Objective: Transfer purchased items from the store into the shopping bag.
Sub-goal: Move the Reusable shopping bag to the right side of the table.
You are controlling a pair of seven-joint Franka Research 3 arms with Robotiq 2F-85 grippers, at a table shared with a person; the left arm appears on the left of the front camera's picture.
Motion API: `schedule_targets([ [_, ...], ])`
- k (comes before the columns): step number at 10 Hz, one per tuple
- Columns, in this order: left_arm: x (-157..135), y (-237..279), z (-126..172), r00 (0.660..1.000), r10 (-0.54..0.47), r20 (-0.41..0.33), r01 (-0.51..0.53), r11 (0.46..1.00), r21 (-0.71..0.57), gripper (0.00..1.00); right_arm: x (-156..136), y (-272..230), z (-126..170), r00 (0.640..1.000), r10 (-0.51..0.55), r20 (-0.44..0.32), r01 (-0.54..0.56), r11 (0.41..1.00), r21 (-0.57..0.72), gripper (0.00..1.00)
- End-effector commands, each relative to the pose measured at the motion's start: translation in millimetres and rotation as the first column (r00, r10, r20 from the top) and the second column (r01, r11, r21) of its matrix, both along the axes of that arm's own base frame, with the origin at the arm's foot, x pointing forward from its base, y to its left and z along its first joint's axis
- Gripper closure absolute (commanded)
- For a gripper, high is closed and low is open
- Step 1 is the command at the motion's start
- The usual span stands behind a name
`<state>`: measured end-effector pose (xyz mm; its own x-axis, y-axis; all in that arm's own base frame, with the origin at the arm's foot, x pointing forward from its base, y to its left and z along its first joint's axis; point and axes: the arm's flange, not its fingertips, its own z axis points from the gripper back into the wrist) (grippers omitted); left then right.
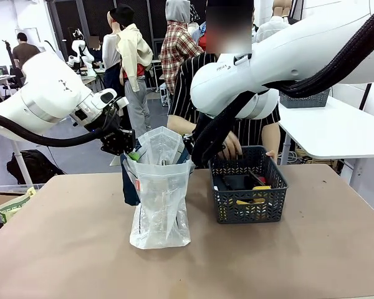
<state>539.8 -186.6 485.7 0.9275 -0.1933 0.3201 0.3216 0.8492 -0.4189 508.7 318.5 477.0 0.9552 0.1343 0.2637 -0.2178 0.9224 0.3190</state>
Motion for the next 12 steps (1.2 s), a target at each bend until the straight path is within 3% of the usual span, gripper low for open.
schedule_targets([
  [1, 1.0, 0.1, 1.2, 1.0, 0.0, -0.008, 0.0, 1.0, 0.007, 1.0, -0.4, 0.1, 0.5, 1.0, -0.005, -0.006, 0.005, 1.0, 0.012, 1.0],
  [12, 1.0, 0.1, 1.2, 1.0, 0.0, -0.008, 0.0, 1.0, 0.007, 1.0, -0.4, 0.1, 0.5, 1.0, -0.005, -0.006, 0.005, 1.0, 0.012, 1.0],
])
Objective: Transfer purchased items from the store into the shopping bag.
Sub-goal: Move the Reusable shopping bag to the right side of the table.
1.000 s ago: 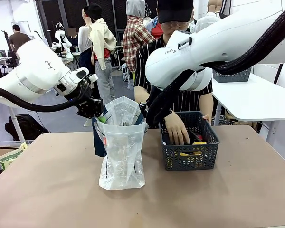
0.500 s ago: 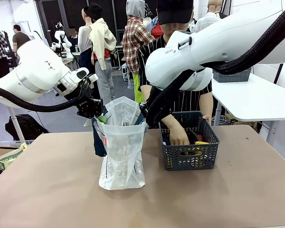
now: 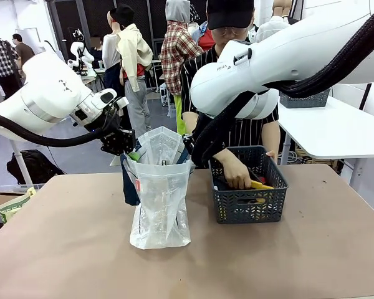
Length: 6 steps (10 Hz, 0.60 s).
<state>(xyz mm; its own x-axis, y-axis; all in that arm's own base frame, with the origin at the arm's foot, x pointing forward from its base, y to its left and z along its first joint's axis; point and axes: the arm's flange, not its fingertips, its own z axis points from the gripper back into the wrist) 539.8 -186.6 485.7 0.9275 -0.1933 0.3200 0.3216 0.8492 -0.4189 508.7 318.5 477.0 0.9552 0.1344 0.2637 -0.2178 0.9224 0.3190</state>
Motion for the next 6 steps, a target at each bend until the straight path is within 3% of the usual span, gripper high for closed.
schedule_targets([
  [1, 1.0, 0.1, 1.3, 1.0, 0.0, -0.008, 0.0, 1.0, 0.007, 1.0, -0.4, 0.1, 0.5, 1.0, -0.005, -0.006, 0.005, 1.0, 0.012, 1.0],
  [6, 1.0, 0.1, 1.3, 1.0, 0.0, -0.008, 0.0, 1.0, 0.007, 1.0, -0.4, 0.1, 0.5, 1.0, -0.005, -0.006, 0.005, 1.0, 0.012, 1.0],
])
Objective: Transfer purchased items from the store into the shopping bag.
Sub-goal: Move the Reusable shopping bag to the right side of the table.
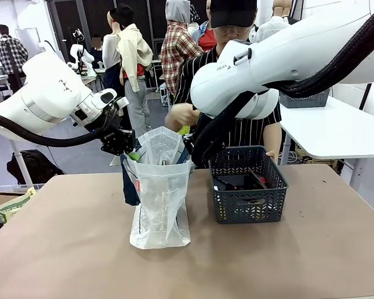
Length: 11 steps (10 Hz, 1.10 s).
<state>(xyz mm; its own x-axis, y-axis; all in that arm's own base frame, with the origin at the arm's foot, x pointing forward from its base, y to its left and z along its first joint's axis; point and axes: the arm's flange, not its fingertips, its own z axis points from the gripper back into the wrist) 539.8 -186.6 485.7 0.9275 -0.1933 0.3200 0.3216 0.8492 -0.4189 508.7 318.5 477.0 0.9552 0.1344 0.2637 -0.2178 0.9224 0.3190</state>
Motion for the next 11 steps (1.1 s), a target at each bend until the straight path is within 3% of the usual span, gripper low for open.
schedule_targets([
  [1, 1.0, 0.1, 1.3, 1.0, 0.0, -0.008, 0.0, 1.0, 0.007, 1.0, -0.4, 0.1, 0.5, 1.0, -0.005, -0.006, 0.005, 1.0, 0.012, 1.0],
  [11, 1.0, 0.1, 1.3, 1.0, 0.0, -0.008, 0.0, 1.0, 0.007, 1.0, -0.4, 0.1, 0.5, 1.0, -0.005, -0.006, 0.005, 1.0, 0.012, 1.0],
])
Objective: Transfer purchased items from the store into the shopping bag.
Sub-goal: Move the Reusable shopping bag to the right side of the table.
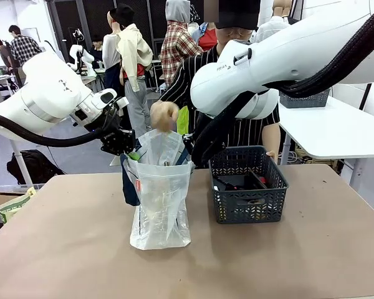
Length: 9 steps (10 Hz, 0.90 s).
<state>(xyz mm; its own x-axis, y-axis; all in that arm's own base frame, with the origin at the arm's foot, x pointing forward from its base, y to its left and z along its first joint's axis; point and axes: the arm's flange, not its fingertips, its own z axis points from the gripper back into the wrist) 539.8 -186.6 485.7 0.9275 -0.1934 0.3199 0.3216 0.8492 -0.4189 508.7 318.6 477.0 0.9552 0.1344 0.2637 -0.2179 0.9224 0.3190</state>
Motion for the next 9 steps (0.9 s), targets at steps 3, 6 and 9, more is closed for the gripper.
schedule_targets([
  [3, 1.0, 0.1, 1.3, 1.0, 0.0, -0.008, 0.0, 1.0, 0.007, 1.0, -0.4, 0.1, 0.5, 1.0, -0.005, -0.006, 0.005, 1.0, 0.012, 1.0],
  [6, 1.0, 0.1, 1.3, 1.0, 0.0, -0.008, 0.0, 1.0, 0.007, 1.0, -0.4, 0.1, 0.5, 1.0, -0.005, -0.006, 0.005, 1.0, 0.012, 1.0],
  [9, 1.0, 0.1, 1.3, 1.0, 0.0, -0.008, 0.0, 1.0, 0.007, 1.0, -0.4, 0.1, 0.5, 1.0, -0.005, -0.006, 0.005, 1.0, 0.012, 1.0],
])
